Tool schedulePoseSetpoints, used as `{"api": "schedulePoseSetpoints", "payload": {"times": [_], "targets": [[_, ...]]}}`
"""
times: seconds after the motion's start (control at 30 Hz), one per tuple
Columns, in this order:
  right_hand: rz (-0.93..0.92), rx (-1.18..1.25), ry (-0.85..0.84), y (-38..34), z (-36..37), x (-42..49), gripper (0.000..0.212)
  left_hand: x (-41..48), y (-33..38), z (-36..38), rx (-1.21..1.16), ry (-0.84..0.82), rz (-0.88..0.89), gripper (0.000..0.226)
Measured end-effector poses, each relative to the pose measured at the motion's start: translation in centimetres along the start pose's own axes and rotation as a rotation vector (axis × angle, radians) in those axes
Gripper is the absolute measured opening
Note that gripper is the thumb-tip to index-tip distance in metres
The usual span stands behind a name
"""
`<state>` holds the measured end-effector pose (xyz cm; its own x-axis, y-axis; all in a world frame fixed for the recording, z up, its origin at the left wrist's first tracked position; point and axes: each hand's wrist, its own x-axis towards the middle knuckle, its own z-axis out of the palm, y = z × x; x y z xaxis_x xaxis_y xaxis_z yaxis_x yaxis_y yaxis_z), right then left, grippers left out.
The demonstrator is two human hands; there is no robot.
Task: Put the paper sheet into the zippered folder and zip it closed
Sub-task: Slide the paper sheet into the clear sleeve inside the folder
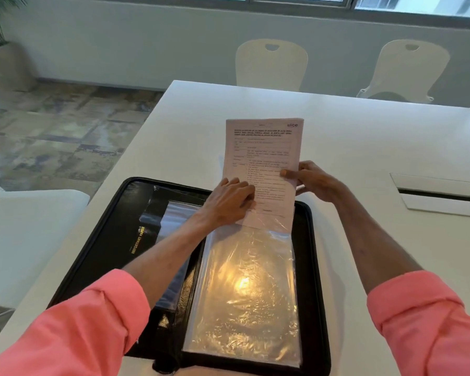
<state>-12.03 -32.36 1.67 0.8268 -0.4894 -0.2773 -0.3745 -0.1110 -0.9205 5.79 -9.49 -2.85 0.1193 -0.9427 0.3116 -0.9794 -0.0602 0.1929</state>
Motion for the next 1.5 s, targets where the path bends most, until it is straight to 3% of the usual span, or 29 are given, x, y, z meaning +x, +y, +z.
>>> {"api": "schedulePoseSetpoints", "payload": {"times": [0.27,0.37,0.6,0.83,1.13,1.33,1.5], "targets": [[-0.007,-0.014,0.013,-0.7,0.3,0.3,0.034,1.9,3.9,0.5,-0.146,-0.085,0.082,0.023],[-0.002,-0.002,0.014,-0.8,0.3,0.3,0.032,3.5,6.6,1.1,-0.192,-0.010,0.066,0.026],[0.079,0.028,-0.040,-0.1,0.5,-0.1,0.035,4.6,8.4,2.7,-0.187,0.127,-0.015,0.008],[0.176,0.005,-0.136,1.0,1.3,0.1,0.035,4.1,6.6,2.8,-0.135,0.129,-0.006,0.030],[0.101,0.323,-0.054,1.2,1.9,0.9,0.051,-1.1,-2.7,0.9,-0.060,0.024,-0.010,0.022],[0.045,0.233,0.278,-0.4,4.3,1.7,0.036,-2.1,-3.2,0.6,-0.100,0.006,-0.014,0.013],[-0.038,0.176,0.180,-0.3,3.2,1.1,0.038,-2.2,-2.9,0.9,-0.122,0.031,-0.032,0.014]]}}
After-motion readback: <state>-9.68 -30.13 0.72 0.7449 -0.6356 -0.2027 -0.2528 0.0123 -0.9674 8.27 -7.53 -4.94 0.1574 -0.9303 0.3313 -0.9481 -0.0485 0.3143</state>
